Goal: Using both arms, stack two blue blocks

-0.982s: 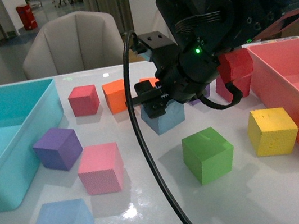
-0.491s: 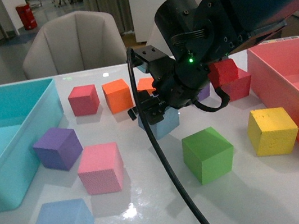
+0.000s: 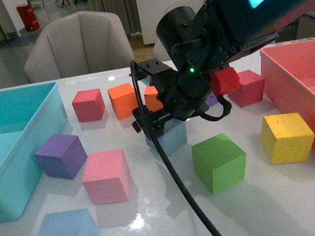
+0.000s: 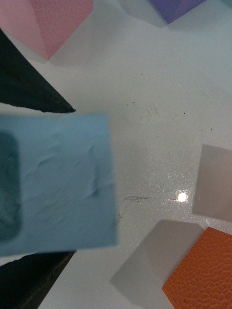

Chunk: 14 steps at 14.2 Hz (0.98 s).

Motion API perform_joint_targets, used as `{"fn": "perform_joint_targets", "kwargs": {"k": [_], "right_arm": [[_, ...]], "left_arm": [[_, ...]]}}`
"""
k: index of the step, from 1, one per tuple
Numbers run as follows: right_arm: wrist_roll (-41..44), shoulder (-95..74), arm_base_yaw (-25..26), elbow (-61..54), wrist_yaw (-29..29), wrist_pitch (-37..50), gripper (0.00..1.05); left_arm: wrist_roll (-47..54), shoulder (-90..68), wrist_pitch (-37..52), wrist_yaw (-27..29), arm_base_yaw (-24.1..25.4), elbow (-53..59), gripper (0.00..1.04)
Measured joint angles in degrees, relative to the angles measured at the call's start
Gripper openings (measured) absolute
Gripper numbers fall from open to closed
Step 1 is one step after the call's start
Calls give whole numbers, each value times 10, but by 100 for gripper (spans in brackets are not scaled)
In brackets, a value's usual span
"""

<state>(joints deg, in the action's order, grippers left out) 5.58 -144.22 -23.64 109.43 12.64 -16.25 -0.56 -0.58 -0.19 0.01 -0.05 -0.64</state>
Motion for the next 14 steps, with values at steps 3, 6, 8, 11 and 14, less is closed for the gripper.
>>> {"fn": "perform_joint_targets", "kwargs": {"k": [3, 6, 8, 11, 14], "right_arm": [[1, -2, 0, 7, -10, -1, 97], [-1, 50, 1, -28, -21, 25, 98], [-32, 159, 8, -114, -31, 101, 98], [-84, 271, 21, -239, -93, 200, 98], [-119, 387, 27, -388, -145, 297, 98]], "left_arm": [[0, 0, 0, 0, 0, 0, 98], [0, 0, 0, 0, 0, 0, 98], [0, 0, 0, 0, 0, 0, 98], [0, 0, 0, 0, 0, 0, 98], [0, 0, 0, 0, 0, 0, 98]]}}
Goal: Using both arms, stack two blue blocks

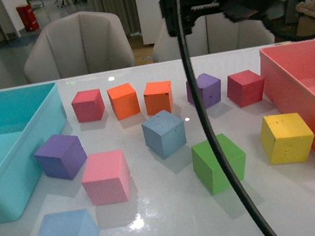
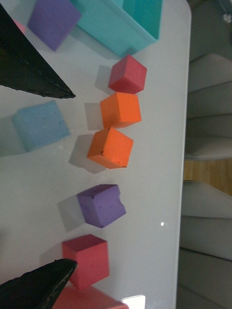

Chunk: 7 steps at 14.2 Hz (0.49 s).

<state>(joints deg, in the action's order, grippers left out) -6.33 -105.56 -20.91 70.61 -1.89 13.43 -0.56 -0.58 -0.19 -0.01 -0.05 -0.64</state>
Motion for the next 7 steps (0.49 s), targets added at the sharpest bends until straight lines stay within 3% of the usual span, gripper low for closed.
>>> {"fn": "perform_joint_targets", "kwargs": {"k": [4, 5, 6, 7], "right_arm": [[-46, 293, -17, -302, -60, 113, 98], [-16, 310, -13, -370, -134, 234, 87], [19, 336, 20, -426, -153, 278, 74], [39, 415, 57, -494, -139, 237, 61]], "left_arm": [[0, 0, 0, 0, 0, 0, 98], [0, 0, 0, 1, 0, 0, 98], [0, 0, 2, -2, -1, 0, 98], [0, 0, -2, 2, 1, 0, 98]]}}
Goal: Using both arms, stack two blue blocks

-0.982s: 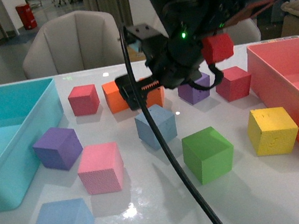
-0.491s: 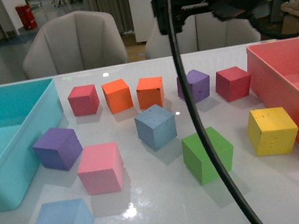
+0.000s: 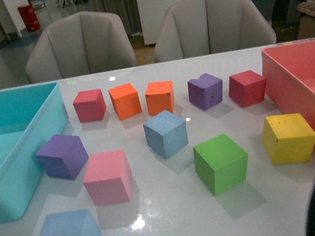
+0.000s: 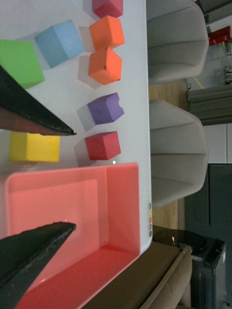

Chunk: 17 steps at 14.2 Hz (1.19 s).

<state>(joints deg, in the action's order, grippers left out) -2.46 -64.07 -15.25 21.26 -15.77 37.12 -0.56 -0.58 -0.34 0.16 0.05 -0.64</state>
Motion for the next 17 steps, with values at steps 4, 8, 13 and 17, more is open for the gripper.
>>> {"fn": "perform_joint_targets", "kwargs": {"k": [4, 8, 13, 17], "right_arm": [[19, 243, 77, -104, 82, -72, 9], [23, 320, 154, -153, 151, -106, 2], [23, 405, 153, -184, 157, -161, 2], [23, 461, 153, -206, 158, -191, 2]], "left_arm": [[0, 0, 2, -2, 0, 0, 98], [0, 0, 2, -1, 0, 0, 98], [0, 0, 1, -2, 0, 0, 98], [0, 0, 2, -2, 0, 0, 98]]}}
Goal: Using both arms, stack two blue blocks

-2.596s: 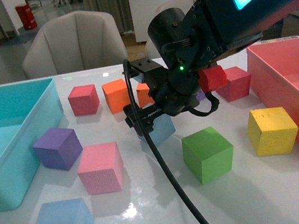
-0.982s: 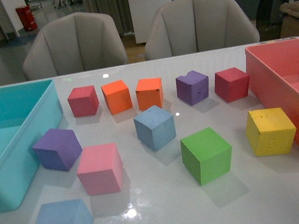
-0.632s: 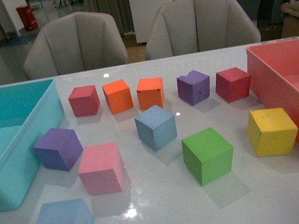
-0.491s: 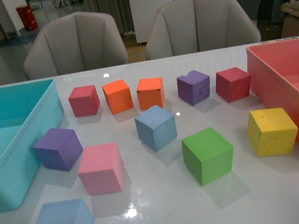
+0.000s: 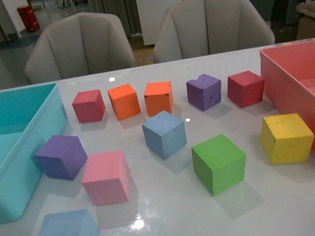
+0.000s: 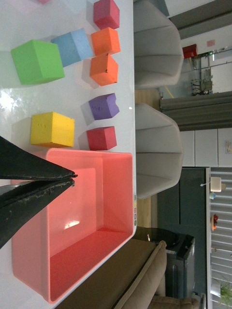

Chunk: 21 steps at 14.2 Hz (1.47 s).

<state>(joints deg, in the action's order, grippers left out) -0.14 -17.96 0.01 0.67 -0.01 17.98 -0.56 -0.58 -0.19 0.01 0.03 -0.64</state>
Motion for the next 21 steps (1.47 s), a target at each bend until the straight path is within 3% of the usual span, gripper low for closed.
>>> {"fn": "perform_joint_targets", "kwargs": {"k": [7, 8, 12, 19, 20, 21], "right_arm": [[0, 84, 0, 0, 0, -86, 2], [0, 142, 0, 0, 1, -173, 2], [0, 177, 0, 0, 0, -181, 4], [0, 177, 0, 0, 0, -182, 95], [0, 177, 0, 0, 0, -181, 99], [0, 177, 0, 0, 0, -182, 98]], "left_arm": [[0, 0, 0, 0, 0, 0, 98], [0, 0, 0, 0, 0, 0, 98], [0, 0, 0, 0, 0, 0, 98], [2, -4, -22, -9, 3, -4, 98], [6, -50, -71, -50, 9, -27, 98], [6, -131, -28, -53, -1, -44, 98]]}}
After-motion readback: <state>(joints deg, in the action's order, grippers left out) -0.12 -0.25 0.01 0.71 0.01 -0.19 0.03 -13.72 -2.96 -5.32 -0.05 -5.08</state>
